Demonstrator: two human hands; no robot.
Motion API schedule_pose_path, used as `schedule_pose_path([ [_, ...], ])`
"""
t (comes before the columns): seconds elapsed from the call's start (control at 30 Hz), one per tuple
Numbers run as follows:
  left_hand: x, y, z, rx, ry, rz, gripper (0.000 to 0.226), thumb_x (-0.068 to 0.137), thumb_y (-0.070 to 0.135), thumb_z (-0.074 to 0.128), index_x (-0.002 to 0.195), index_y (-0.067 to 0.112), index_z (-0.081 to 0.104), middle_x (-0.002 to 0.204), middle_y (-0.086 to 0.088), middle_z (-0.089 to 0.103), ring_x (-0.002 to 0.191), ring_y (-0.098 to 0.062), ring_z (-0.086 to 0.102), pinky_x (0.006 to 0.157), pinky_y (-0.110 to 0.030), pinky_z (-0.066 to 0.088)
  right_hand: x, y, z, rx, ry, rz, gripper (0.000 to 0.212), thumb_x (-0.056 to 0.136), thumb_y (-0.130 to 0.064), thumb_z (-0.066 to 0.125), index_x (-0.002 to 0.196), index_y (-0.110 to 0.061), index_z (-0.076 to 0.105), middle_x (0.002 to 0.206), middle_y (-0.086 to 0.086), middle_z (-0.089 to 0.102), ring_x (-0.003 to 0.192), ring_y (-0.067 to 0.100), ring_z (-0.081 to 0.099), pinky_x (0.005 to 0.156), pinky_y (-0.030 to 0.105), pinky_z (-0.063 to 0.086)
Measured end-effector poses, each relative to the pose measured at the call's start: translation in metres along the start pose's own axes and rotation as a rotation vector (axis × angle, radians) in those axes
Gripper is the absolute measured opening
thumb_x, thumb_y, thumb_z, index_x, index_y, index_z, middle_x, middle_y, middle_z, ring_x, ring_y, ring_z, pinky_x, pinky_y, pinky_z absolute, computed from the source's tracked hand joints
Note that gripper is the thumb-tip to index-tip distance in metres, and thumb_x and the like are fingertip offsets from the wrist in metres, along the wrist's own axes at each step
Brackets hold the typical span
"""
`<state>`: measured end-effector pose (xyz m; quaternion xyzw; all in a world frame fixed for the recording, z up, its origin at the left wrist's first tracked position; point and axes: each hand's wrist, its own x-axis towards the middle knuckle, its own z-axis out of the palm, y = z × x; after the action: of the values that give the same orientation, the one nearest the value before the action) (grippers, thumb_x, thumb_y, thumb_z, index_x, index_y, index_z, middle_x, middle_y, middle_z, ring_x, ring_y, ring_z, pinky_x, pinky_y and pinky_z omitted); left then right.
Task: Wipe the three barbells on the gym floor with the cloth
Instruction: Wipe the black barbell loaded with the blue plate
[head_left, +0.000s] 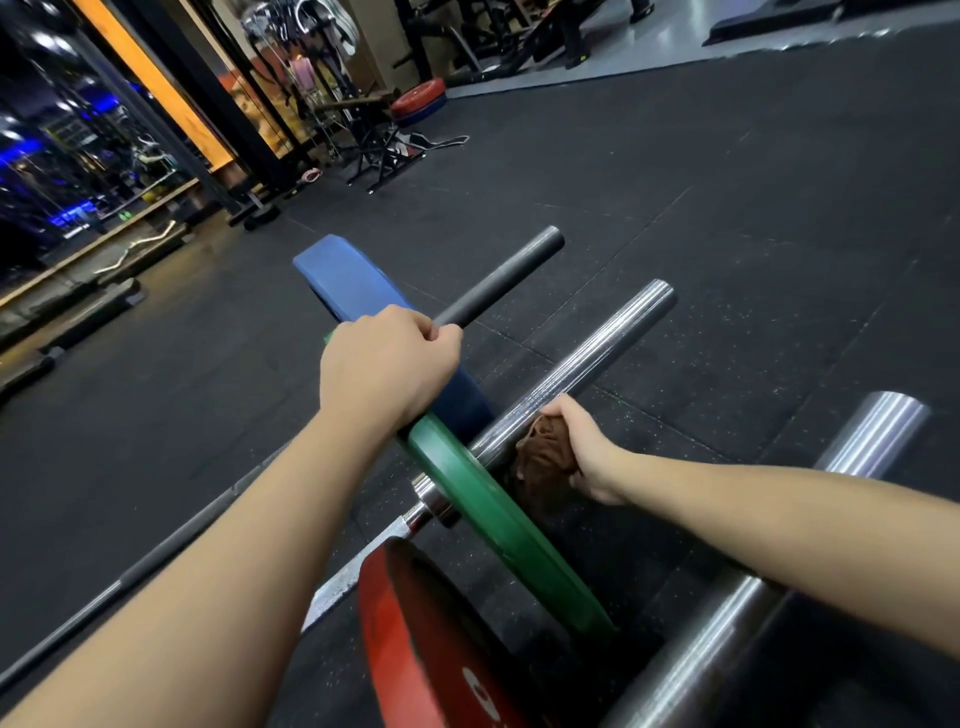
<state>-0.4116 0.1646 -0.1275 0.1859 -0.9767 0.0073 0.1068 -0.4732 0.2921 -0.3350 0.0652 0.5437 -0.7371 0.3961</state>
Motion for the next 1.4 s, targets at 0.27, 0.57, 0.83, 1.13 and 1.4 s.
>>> schedule_pose_path([
  [0.27,-0.005,0.002,0.001,0.008,0.019,0.029,0.048,0.08,0.043,0.033,0.075,0.011,0.068,0.068,-0.003,0.072,0.075,-0.03,0.066,0.074,-0.037,0.055,0.007,-0.014,-0.004,-0.061,0.249,-0.087,0.111,0.067,-0.095,0.053,0.151,-0.022,0.047,0.147,0.006,0.051,0.138,0.031,0.046,0.119,0.049,0.032],
  [0.57,-0.005,0.001,0.004,-0.008,0.036,0.029,0.049,0.081,0.046,0.033,0.075,0.013,0.068,0.068,-0.001,0.072,0.078,-0.03,0.065,0.074,-0.035,0.055,0.001,0.019,0.008,-0.168,-0.309,0.043,0.077,0.062,-0.067,0.081,0.107,-0.006,0.067,0.107,0.017,0.07,0.101,0.029,0.066,0.102,0.042,0.051],
  [0.83,-0.007,0.004,0.003,-0.014,0.022,0.019,0.05,0.079,0.046,0.032,0.075,0.012,0.069,0.066,-0.001,0.072,0.076,-0.029,0.066,0.074,-0.036,0.054,0.005,0.006,-0.001,-0.386,-0.384,0.054,0.087,0.058,-0.042,0.098,0.116,0.013,0.064,0.117,0.029,0.068,0.107,0.041,0.066,0.107,0.051,0.048],
  [1.13,-0.013,0.009,-0.002,-0.018,0.032,0.055,0.043,0.092,0.041,0.038,0.064,0.013,0.055,0.067,-0.005,0.072,0.072,-0.031,0.063,0.067,-0.035,0.044,-0.036,-0.052,-0.034,-0.656,-0.304,0.068,0.047,0.078,-0.024,0.085,0.118,-0.002,0.072,0.11,0.017,0.076,0.106,0.033,0.073,0.101,0.048,0.054],
  [1.4,-0.043,0.0,-0.008,-0.463,0.262,0.104,0.036,0.102,0.044,0.046,0.078,0.018,0.054,0.074,0.005,0.061,0.082,-0.029,0.057,0.079,-0.041,0.043,-0.11,-0.082,0.002,-0.374,0.182,-0.372,0.03,0.074,-0.022,0.086,0.099,-0.009,0.076,0.095,0.011,0.078,0.09,0.026,0.074,0.088,0.036,0.059],
])
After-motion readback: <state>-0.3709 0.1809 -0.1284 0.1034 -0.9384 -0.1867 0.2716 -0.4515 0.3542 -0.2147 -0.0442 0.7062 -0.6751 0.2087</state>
